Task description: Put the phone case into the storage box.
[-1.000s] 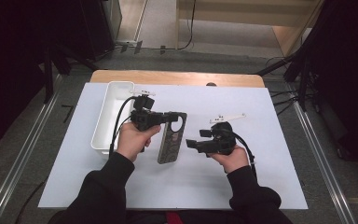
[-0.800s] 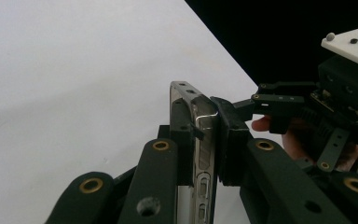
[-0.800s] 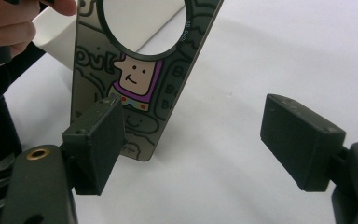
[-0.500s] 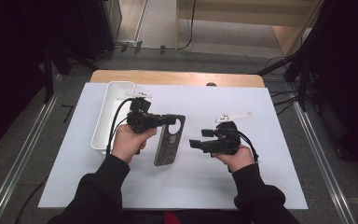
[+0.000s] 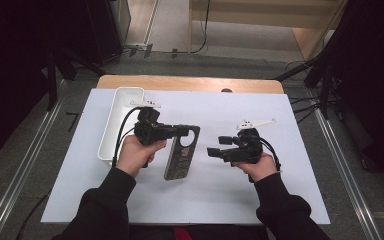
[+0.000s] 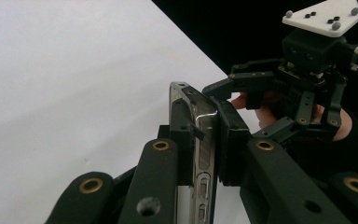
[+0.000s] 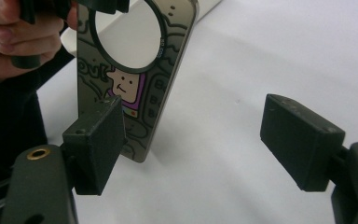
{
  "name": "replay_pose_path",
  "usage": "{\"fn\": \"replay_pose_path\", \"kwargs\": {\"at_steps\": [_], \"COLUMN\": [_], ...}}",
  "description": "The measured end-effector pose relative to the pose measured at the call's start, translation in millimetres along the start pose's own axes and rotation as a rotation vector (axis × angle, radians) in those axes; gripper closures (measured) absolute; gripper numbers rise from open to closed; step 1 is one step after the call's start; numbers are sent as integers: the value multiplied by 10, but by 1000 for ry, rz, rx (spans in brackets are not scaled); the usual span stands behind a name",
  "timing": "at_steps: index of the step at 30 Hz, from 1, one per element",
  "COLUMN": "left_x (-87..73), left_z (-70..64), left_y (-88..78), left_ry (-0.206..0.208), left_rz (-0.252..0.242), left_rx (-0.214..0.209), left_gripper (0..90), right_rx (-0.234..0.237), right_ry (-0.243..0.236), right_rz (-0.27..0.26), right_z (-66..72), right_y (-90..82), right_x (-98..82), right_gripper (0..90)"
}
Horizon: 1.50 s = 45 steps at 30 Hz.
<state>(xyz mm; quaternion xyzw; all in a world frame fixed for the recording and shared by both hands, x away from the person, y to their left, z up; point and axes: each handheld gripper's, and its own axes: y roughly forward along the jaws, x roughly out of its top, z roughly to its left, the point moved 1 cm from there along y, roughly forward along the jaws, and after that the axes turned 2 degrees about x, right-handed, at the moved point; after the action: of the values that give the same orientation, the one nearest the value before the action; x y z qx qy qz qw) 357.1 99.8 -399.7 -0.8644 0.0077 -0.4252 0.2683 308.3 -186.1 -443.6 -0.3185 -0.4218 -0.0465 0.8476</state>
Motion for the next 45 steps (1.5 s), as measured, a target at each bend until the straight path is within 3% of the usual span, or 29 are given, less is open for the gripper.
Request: {"fn": "replay_pose_path", "kwargs": {"at_steps": [12,23,45], "left_x": [-11,-9,-2], "left_z": [-34,-58,-82], "left_y": [16,38,81], "left_ry": [41,49,87], "left_rz": [-3,4,7], "left_rx": [-36,-74,-121], "left_gripper": [793,792,792], "right_rx": [14,47,120], "right_ry": [-8,9,7], "right_rz": [-23,-44,-51], "right_z": [-17,-20,-30], "right_y": [25,121,268], "right_x": [41,121,208], "right_gripper": [221,240,427]}}
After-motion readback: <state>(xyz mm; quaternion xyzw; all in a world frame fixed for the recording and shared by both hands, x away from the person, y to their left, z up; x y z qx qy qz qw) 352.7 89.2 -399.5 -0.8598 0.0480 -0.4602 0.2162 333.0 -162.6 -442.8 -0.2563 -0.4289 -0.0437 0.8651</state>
